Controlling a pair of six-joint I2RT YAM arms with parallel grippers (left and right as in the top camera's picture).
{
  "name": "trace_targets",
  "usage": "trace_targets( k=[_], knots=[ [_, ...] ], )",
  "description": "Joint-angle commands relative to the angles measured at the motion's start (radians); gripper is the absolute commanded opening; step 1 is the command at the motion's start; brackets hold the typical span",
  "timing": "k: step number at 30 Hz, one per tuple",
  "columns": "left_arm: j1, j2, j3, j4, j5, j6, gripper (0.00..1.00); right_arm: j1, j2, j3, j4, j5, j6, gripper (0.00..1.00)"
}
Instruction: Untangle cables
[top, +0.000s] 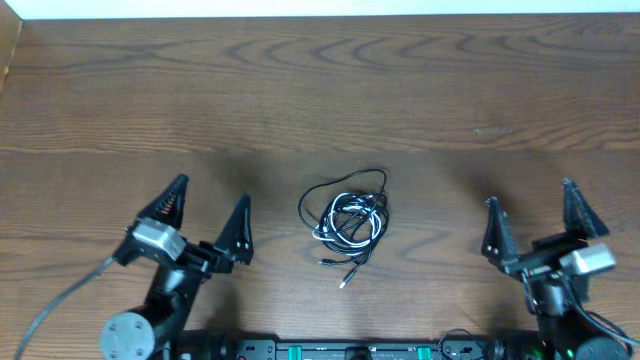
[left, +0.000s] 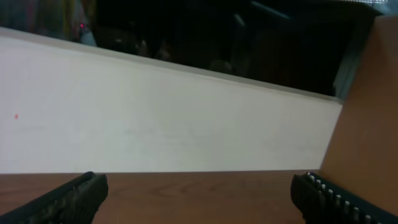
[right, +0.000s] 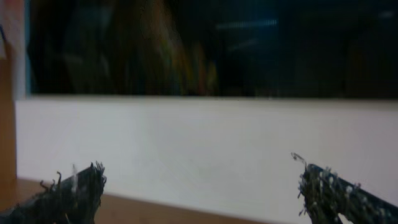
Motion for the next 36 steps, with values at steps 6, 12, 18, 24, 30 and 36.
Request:
trace_targets(
  k=[6, 12, 18, 24, 30, 36],
  knots=[
    [0.005, 0.268, 0.327, -0.005, 0.211, -0.051, 0.99, -0.005, -0.005, 0.225, -0.133, -0.139, 0.018, 0.99],
    [0.005, 0.319, 0.492, 0.016, 0.366, -0.05, 0.99, -0.005, -0.005, 0.241, -0.167, -0.439, 0.018, 0.99],
    [0.005, 0.309, 0.501, 0.104, 0.616, -0.05, 1.0, -0.005, -0.005, 0.243, 0.132, -0.591, 0.113, 0.99],
    [0.005, 0.309, 0.5, 0.1, 0.674, -0.05, 1.0, -0.005, -0.005, 0.243, 0.436, -0.365, 0.298, 0.99],
    [0.005, 0.309, 0.501, 0.14, 0.714, -0.036, 1.0, -0.005, -0.002, 0.243, 0.404, -0.214, 0.474, 0.99],
    [0.006, 0.309, 0.501, 0.065, 0.493, -0.111, 1.0, -0.005, 0.115, 0.306, 0.101, -0.23, 0.406, 0.99]
  ],
)
